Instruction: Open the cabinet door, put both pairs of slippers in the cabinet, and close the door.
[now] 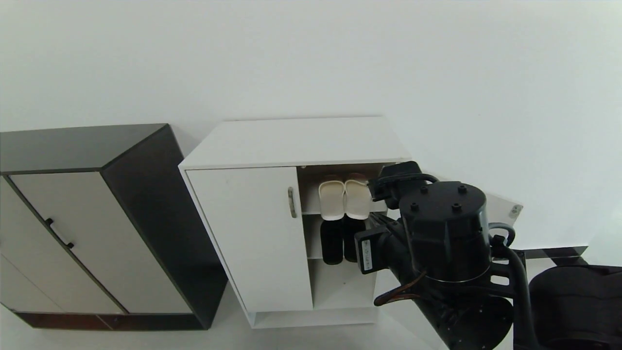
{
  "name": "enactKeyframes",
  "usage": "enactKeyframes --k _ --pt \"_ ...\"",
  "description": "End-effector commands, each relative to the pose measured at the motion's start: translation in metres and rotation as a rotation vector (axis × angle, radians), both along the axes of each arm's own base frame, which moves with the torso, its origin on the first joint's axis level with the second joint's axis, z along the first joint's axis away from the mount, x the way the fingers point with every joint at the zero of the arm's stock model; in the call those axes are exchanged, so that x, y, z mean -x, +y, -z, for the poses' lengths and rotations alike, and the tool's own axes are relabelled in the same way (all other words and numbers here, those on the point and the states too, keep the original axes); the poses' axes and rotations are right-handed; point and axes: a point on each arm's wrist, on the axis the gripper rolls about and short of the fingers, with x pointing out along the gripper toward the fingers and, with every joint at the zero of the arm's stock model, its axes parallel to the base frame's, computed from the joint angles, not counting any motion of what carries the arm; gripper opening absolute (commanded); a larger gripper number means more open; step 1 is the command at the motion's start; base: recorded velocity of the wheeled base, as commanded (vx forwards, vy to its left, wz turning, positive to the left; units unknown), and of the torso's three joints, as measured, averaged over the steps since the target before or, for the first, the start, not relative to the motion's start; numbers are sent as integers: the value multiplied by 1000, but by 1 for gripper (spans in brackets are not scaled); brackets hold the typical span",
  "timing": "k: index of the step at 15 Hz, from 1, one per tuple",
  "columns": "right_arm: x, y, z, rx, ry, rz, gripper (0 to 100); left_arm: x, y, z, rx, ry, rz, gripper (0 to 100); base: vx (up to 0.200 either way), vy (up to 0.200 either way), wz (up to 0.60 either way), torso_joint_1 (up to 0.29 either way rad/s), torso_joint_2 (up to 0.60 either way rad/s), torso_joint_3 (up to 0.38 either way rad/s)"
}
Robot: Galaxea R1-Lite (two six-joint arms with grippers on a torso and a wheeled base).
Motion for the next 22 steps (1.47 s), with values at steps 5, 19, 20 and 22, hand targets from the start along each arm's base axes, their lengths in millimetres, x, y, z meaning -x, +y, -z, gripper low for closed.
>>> enactKeyframes --k 5,19,20,22 --pt "-2 -3 3 -23 -6 -31 0 0 0 0 -1 0 0 0 0 0 0 172 -403 -228" --pt "-35 -25 2 -24 -7 -2 0 0 0 0 -1 0 0 0 0 0 -386 7 -8 -5" --pt "-47 -32 -6 -53 -11 -28 0 0 0 0 -1 0 0 0 0 0 0 0 0 0" --pt "-67 -43 -17 -85 -25 -24 0 0 0 0 -1 0 0 0 0 0 0 0 0 0"
